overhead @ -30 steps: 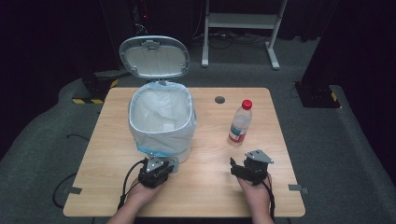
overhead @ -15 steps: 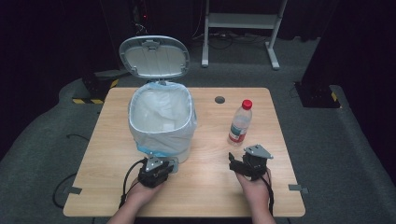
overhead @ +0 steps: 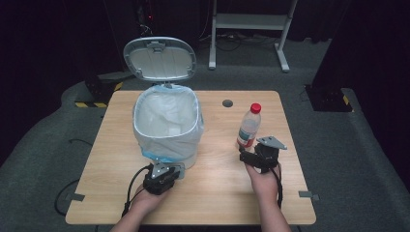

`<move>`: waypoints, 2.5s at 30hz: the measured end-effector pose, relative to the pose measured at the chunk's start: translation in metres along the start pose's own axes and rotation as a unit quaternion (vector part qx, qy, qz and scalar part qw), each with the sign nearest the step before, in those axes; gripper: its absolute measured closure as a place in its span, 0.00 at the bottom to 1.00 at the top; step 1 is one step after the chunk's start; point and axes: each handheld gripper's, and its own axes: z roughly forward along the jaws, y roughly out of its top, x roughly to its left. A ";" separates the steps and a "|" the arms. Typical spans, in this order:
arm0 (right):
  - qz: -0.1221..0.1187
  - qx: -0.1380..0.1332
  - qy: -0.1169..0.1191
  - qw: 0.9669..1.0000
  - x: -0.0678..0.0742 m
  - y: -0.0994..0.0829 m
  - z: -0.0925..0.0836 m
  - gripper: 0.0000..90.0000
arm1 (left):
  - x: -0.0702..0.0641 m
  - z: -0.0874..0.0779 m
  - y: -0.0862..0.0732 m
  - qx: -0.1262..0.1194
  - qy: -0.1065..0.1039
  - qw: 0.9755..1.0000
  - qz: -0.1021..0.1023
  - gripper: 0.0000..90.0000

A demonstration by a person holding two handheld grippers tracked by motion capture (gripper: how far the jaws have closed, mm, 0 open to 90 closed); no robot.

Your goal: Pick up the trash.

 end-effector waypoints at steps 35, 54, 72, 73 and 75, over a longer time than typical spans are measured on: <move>-0.012 -0.026 -0.017 0.999 -0.001 0.048 0.042 0.29 | 0.000 0.000 0.000 0.001 0.000 1.000 0.004 0.77; -0.040 -0.068 -0.016 0.997 0.020 0.041 -0.003 0.29 | 0.000 0.000 -0.001 0.000 -0.001 1.000 0.003 0.77; -0.049 -0.096 0.006 0.994 0.042 0.040 -0.022 0.30 | -0.001 0.000 -0.001 -0.001 0.003 1.000 0.002 0.77; -0.047 -0.104 0.008 0.993 0.042 0.040 -0.024 0.30 | -0.001 0.000 0.000 -0.001 0.003 1.000 0.002 0.77; -0.046 -0.116 0.011 0.992 0.043 0.041 -0.028 0.30 | -0.001 0.000 0.000 0.000 0.003 1.000 0.002 0.77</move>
